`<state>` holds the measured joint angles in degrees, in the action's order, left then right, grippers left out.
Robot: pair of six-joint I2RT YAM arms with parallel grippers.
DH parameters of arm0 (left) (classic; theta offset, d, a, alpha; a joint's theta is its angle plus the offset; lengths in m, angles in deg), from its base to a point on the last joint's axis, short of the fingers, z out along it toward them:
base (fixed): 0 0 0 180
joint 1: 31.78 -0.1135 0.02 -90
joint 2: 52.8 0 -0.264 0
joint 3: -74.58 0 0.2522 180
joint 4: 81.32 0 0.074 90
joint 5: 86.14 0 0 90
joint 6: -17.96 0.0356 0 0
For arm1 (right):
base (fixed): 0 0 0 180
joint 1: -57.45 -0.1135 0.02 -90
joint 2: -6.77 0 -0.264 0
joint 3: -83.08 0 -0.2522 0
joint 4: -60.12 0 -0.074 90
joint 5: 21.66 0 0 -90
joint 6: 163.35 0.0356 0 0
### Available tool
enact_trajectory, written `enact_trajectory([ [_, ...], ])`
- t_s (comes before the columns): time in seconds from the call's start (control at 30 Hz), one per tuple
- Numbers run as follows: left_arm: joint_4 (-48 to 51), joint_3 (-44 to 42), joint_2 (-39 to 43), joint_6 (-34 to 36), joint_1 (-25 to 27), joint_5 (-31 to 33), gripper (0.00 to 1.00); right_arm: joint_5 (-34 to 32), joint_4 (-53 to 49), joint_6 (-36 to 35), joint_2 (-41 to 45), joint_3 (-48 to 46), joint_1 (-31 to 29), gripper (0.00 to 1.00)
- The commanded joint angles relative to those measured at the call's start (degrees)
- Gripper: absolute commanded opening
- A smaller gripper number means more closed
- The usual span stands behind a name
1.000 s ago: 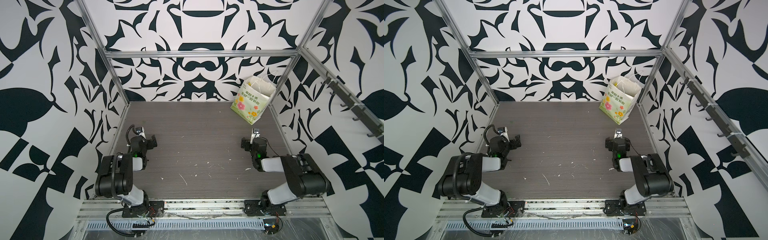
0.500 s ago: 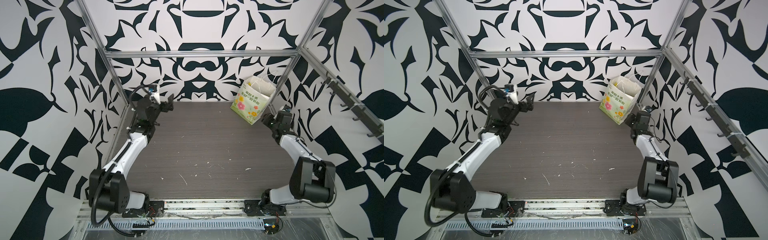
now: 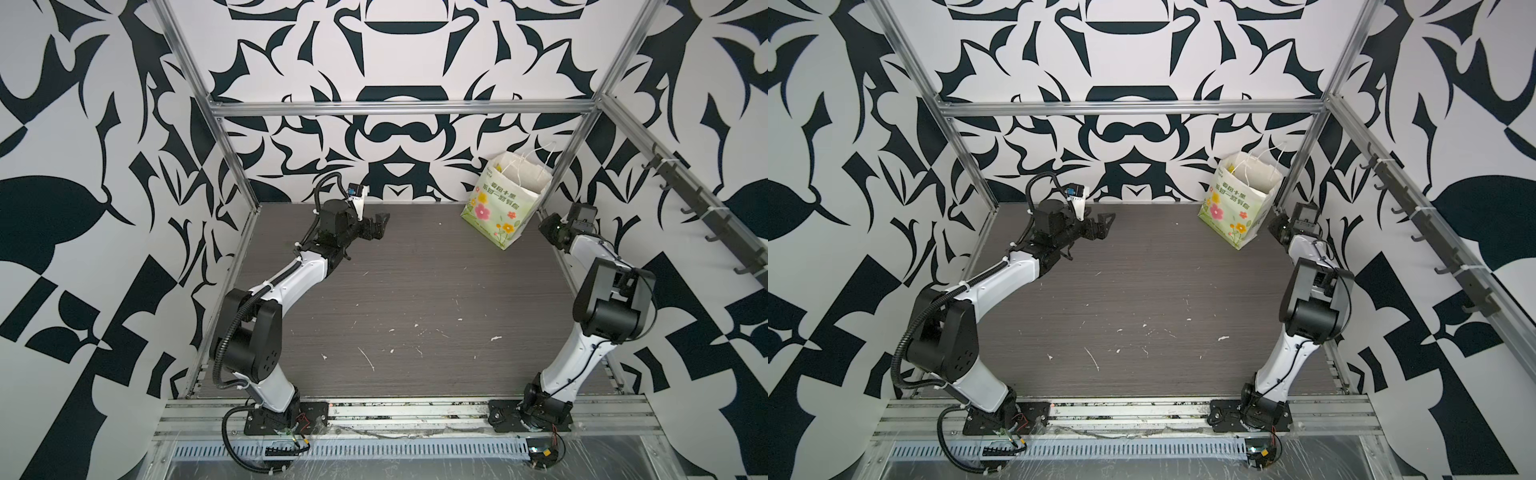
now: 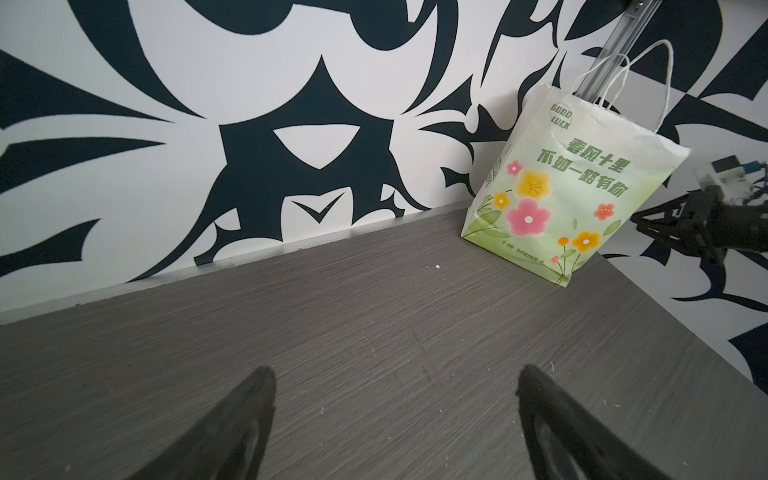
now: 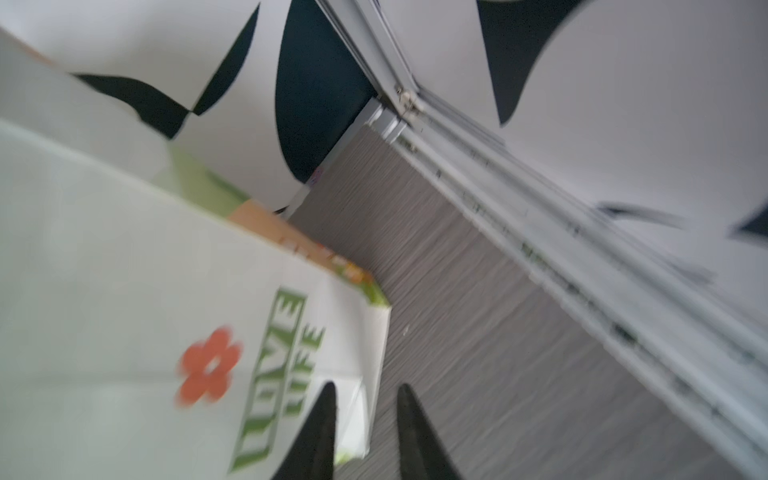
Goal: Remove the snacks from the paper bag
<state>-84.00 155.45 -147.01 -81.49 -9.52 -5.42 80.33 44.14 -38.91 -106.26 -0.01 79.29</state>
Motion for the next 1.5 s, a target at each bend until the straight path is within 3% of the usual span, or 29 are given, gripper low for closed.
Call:
enact_trajectory([
  [0.0,-0.7,-2.4,2.6,-1.7,0.2,-1.6,0.92,-1.8,-2.0,-0.2,-2.4,4.6,0.4,0.19],
  [0.1,0.2,-3.3,3.1,-1.8,0.3,-1.8,0.90,-3.8,0.5,0.3,-5.8,6.7,0.5,0.16],
  [0.3,-0.4,-4.2,3.3,-1.8,0.3,-2.1,0.90,-0.8,0.7,-2.1,-14.8,18.3,0.6,0.06],
  [0.5,-1.2,-6.2,4.9,-1.3,0.5,-3.6,0.90,6.2,-5.4,-7.6,-26.7,37.4,1.1,0.08],
  [0.87,2.9,-7.9,6.9,0.0,1.8,-5.4,0.89,25.6,-8.5,-12.3,-51.1,72.9,2.3,0.10],
  [1.0,4.0,-7.2,6.5,1.3,2.6,-5.7,0.89,30.3,-0.2,-10.2,-53.3,71.6,2.1,0.10],
  [1.2,4.6,-5.6,4.7,1.5,3.4,-7.1,0.89,34.7,0.8,-10.1,-59.3,77.2,0.5,0.03],
  [1.47,4.3,-2.8,1.8,2.0,4.5,-7.9,0.89,35.2,-0.2,-10.5,-58.4,76.2,-3.9,0.00],
])
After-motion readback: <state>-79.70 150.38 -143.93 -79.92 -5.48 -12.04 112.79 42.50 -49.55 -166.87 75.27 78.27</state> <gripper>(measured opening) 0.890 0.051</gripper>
